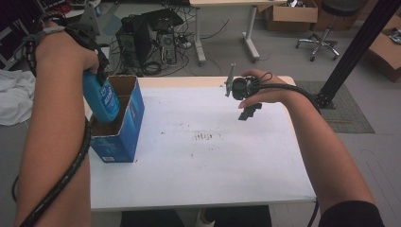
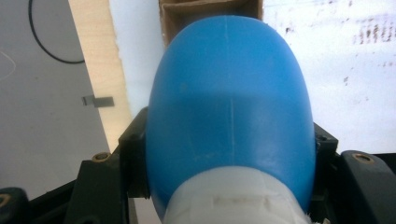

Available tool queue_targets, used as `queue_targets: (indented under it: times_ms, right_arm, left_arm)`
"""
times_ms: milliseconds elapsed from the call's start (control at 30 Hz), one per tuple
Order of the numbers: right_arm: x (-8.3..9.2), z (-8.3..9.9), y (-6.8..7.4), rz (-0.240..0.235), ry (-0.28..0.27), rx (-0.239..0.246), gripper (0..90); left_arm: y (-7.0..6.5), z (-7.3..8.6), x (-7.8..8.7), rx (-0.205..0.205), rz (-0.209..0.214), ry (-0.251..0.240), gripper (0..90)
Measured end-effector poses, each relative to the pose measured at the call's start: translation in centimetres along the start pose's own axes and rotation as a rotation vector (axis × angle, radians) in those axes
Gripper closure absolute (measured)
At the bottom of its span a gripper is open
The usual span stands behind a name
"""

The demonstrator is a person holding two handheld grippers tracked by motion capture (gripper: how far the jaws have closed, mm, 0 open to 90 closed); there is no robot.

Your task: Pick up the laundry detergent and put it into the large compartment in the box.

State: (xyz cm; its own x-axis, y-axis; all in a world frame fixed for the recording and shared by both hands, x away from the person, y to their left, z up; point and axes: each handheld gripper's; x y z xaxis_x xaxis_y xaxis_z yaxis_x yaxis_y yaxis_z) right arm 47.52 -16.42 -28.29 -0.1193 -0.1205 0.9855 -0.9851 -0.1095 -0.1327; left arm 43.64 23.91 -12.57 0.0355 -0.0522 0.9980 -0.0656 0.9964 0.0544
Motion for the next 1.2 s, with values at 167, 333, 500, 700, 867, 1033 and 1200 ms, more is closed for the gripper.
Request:
queue_targets:
  times_ms: [167, 333, 500, 700, 867, 1033, 1200]
  right_arm:
    - [0.0, 0.0, 0.0, 0.001, -0.003, -0.003, 15.9]
    - [-0.1, -0.3, 0.0, 0.001, -0.009, 0.001, 15.9]
    - [0.0, -0.3, 0.0, -0.002, -0.008, 0.003, 15.9]
    - [0.0, -0.3, 0.2, -0.003, -0.009, 0.004, 15.9]
    - [-0.1, -0.4, 0.2, -0.003, -0.004, 0.005, 15.9]
    - [-0.2, -0.5, 0.3, -0.003, -0.004, 0.007, 15.9]
    - [-0.3, -0.5, 0.3, -0.004, -0.002, 0.008, 15.9]
  left_arm:
    - [0.0, -0.2, -1.0, -0.008, -0.015, 0.013, 38.0]
    - [-0.1, -0.3, -2.2, -0.016, -0.006, 0.025, 38.0]
    - [-0.1, -0.4, -3.7, -0.02, -0.003, 0.036, 38.0]
    - [-0.2, -0.6, -6.0, -0.033, -0.012, 0.049, 38.0]
    - [-0.2, -0.6, -7.7, -0.029, 0.006, 0.062, 37.9]
    - [0.0, -0.6, -9.5, -0.028, 0.008, 0.06, 37.9]
    - [0.4, -0.6, -11.1, -0.012, 0.015, 0.063, 37.9]
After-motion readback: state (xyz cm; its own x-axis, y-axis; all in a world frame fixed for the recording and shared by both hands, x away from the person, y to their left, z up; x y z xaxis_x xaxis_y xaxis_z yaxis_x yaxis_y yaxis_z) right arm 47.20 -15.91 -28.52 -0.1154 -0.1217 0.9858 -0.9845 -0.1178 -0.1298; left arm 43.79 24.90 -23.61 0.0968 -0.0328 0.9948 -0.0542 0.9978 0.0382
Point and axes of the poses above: each handheld gripper's, and its own axes: x roughly backward along the jaws, z roughly out of its underside, y roughly to its left, and after that the axes turned 6 degrees about x, right-handed
